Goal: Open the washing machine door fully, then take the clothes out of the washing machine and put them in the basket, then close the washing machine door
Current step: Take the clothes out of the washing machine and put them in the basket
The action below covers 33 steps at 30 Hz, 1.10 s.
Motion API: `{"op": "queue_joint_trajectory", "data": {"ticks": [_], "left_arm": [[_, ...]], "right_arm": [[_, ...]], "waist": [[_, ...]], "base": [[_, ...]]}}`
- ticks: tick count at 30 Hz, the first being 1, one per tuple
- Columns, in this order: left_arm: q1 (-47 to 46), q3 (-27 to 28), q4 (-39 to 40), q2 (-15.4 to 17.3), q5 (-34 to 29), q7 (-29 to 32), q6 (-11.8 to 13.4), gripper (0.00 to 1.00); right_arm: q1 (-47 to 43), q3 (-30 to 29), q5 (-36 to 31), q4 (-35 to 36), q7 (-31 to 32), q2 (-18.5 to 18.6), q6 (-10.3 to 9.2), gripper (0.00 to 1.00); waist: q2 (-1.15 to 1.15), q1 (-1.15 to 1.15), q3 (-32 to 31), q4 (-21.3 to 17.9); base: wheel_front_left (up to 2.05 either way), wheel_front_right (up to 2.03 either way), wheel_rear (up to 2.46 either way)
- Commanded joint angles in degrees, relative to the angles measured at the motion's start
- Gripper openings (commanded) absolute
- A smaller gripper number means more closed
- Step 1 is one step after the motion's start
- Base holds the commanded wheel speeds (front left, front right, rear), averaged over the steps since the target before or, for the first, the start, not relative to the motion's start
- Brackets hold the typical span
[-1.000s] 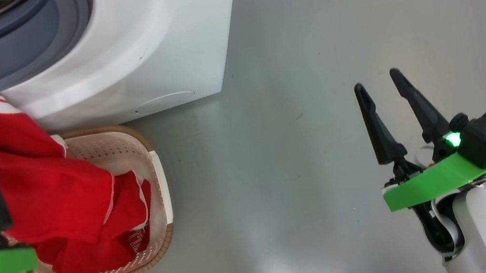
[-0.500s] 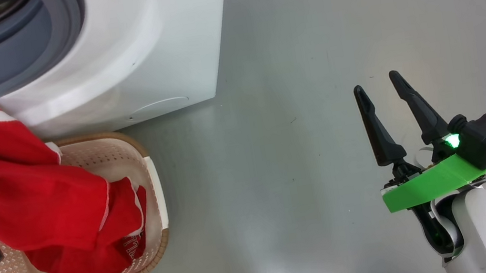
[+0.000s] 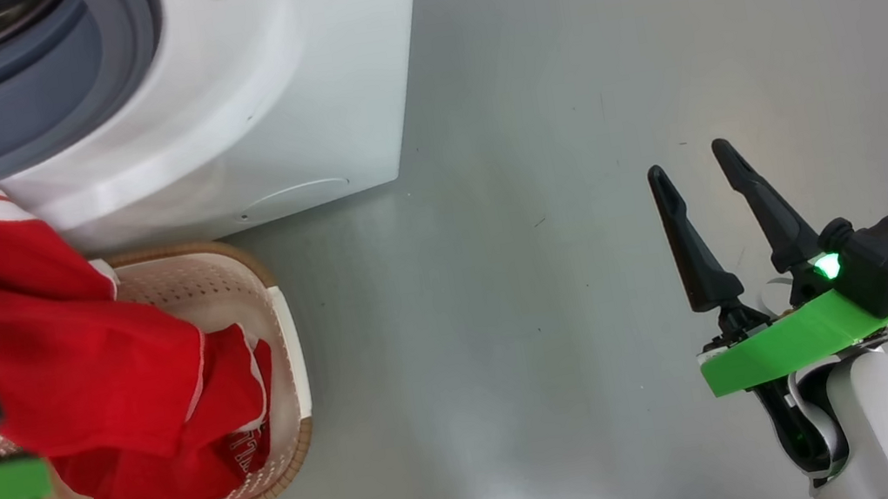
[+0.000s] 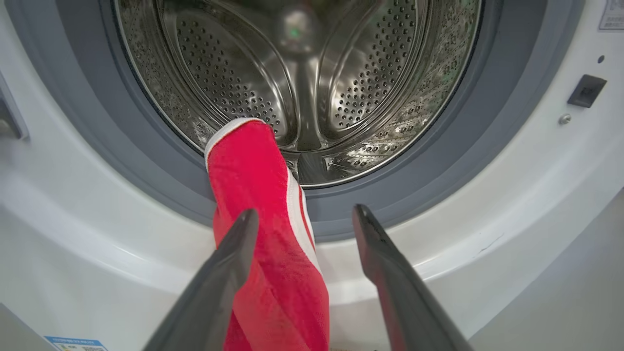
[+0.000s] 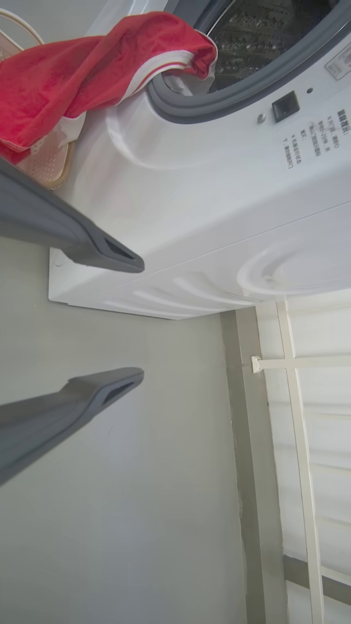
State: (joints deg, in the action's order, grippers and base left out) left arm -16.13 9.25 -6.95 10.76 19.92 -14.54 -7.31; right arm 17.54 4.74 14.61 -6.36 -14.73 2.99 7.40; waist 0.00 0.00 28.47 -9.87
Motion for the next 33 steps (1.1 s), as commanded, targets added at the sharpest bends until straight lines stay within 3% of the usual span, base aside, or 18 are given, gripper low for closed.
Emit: {"op": "queue_joint_trajectory", "data": {"ticks": [1,13,33], "left_arm": [[-2.5,1.6,-0.7,2.9,0.3,-0.5,-0.2,1.0],[-16.8,2.4,-19.3,10.3,1.5,2.6,0.1,1.0],[-29.2,-2.7,-41.6,13.8,4.3,1.2,-0.2,1.0]], "right_arm": [[-1.1,1.2,-0.1,1.4,-0.3,-0.1,0.09,1.0],[-1.3,1.6,1.3,1.8,-0.3,-0.1,0.09,1.0],[-0.8,1.8,1.9,2.0,-0.3,-0.1,0.09,1.0]], "waist": [[0.0,0.0,-0.1,0.0],[0.0,0.0,0.8,-2.3],[0.0,0.0,1.6,-3.5]], "base": [[0.0,0.0,0.0],[0.0,0.0,0.0],[0.0,0.0,0.0]]}}
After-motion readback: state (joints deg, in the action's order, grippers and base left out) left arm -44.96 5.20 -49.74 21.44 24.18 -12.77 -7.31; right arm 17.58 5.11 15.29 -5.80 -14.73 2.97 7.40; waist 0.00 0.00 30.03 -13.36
